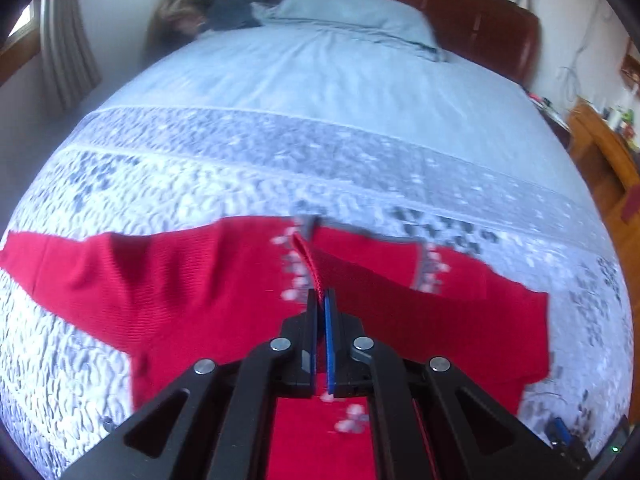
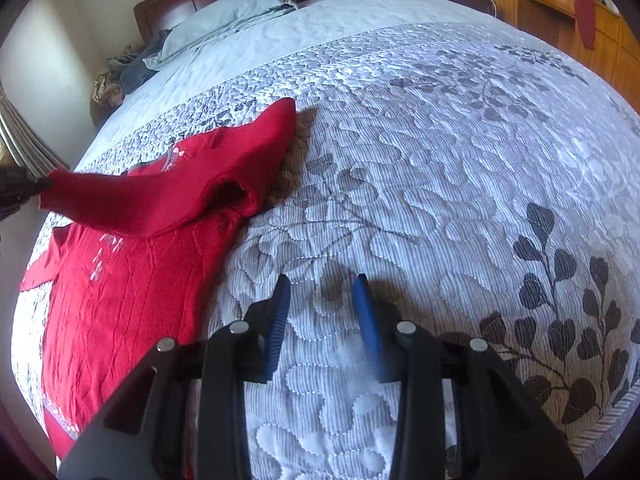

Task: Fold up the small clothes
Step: 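Grasp the other red sleeve with the left gripper and fold it across, then open the left gripper, leaving the sleeve laid over the body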

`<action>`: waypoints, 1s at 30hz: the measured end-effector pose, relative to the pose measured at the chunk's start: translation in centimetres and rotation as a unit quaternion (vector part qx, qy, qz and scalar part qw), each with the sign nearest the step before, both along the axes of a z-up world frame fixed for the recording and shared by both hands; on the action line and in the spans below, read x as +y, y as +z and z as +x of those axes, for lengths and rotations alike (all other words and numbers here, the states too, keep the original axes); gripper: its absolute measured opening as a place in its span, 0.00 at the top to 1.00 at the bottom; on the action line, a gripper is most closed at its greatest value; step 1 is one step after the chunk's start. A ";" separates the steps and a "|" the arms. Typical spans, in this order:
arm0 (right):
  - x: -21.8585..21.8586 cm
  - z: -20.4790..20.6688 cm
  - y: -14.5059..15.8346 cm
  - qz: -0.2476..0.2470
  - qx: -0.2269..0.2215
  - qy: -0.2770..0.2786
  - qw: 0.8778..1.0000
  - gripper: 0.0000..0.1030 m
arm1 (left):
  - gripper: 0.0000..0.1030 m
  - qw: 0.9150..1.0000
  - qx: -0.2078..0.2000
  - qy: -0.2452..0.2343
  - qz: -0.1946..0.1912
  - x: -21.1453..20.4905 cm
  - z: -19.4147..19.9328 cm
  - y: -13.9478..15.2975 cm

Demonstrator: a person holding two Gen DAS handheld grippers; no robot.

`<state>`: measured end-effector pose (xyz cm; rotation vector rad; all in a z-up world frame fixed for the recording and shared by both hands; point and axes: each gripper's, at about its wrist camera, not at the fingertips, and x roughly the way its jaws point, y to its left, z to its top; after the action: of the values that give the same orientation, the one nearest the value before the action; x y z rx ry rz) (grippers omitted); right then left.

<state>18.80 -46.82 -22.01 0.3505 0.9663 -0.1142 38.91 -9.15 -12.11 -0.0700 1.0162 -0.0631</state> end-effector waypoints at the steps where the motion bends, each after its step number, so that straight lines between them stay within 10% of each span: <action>1: 0.1 0.1 -0.1 -0.004 0.001 0.001 1.000 0.67 | 0.97 1.000 0.003 0.012 0.006 1.3 0.4 -0.8; 14: 1.2 0.7 -0.7 -0.043 0.008 0.015 0.999 0.66 | 0.96 0.995 0.060 0.055 0.055 6.0 2.6 -9.8; 20: 1.1 1.0 0.9 -0.022 0.006 0.036 0.999 0.66 | 0.65 0.997 0.045 0.060 0.032 7.5 0.7 -7.4; 25: 2.8 5.5 4.6 -0.020 0.004 0.062 0.998 0.64 | 0.63 0.999 0.028 0.018 -0.021 5.7 -0.1 -4.1; 30: 6.2 12.5 4.5 0.012 0.032 0.103 0.994 0.66 | 0.63 0.998 0.063 -0.017 -0.015 2.4 0.9 -7.3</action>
<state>31.29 -40.58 -17.52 0.2687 1.0633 0.0756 39.82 -6.72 -19.43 -0.0842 1.1436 -0.1052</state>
